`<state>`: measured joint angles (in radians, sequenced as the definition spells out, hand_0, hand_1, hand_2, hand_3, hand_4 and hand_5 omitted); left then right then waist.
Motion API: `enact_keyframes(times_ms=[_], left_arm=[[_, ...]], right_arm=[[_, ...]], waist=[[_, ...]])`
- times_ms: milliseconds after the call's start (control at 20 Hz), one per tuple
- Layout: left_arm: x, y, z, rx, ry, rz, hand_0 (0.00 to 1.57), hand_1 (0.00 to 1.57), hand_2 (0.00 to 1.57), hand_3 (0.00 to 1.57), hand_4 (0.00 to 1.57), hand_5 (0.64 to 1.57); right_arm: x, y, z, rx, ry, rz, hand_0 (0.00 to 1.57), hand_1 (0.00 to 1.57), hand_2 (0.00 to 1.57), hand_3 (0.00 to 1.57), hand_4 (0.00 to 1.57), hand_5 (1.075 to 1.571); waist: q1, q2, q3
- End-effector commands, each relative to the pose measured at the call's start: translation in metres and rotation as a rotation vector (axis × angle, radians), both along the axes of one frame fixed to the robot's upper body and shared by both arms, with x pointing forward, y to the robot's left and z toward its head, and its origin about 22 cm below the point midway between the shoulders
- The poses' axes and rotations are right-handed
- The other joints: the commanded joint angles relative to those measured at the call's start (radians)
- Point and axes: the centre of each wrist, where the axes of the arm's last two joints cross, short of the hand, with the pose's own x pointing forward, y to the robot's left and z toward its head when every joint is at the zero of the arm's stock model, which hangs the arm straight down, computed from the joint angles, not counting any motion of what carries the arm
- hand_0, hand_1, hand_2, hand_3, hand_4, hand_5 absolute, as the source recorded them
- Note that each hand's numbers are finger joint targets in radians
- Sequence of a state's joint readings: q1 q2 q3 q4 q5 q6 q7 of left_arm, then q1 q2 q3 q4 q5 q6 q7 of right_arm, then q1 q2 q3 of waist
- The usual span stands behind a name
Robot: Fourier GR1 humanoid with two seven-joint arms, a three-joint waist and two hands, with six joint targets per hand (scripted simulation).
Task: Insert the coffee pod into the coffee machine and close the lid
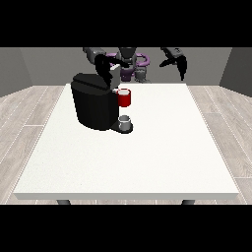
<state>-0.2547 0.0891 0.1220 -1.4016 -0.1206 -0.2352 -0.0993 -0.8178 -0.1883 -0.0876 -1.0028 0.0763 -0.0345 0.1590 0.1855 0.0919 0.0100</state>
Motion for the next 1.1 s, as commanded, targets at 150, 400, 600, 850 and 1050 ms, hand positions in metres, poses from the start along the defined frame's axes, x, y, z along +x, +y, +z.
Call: enact_keyframes(times_ms=[150,400,600,850,1050], left_arm=[[0.010,-0.022,0.012,-0.016,-0.062,-0.063,0.00,0.00,0.00,0.00,0.40,1.571],[0.012,-0.015,0.013,-0.001,-0.045,-0.083,0.00,0.00,0.00,0.00,0.44,1.571],[0.019,-0.021,0.024,-0.004,-0.087,-0.130,0.00,0.00,0.00,0.00,0.43,1.571],[0.028,-0.032,0.035,0.000,-0.115,-0.177,0.00,0.00,0.00,0.00,0.40,1.571],[0.027,-0.051,0.035,-0.002,-0.129,-0.236,0.00,0.00,0.00,0.00,0.43,1.571]], right_arm=[[0.003,0.048,0.050,-0.087,-0.172,0.110,0.00,0.00,0.00,0.00,0.08,1.571],[0.003,0.038,0.074,-0.120,-0.172,0.077,0.00,0.00,0.00,0.00,0.27,1.571],[-0.002,0.041,0.077,-0.112,-0.197,0.071,0.00,0.00,0.00,0.00,0.13,1.571],[-0.008,0.031,0.118,-0.157,-0.247,0.005,0.00,0.00,0.00,0.00,0.05,1.571],[-0.014,0.021,0.141,-0.170,-0.252,-0.040,0.00,0.00,0.00,0.00,0.00,1.571]], waist=[[0.113,0.053,-0.0101],[0.154,0.033,-0.0097],[0.186,0.080,-0.0093],[0.260,0.130,-0.0097],[0.322,0.148,-0.0095]])
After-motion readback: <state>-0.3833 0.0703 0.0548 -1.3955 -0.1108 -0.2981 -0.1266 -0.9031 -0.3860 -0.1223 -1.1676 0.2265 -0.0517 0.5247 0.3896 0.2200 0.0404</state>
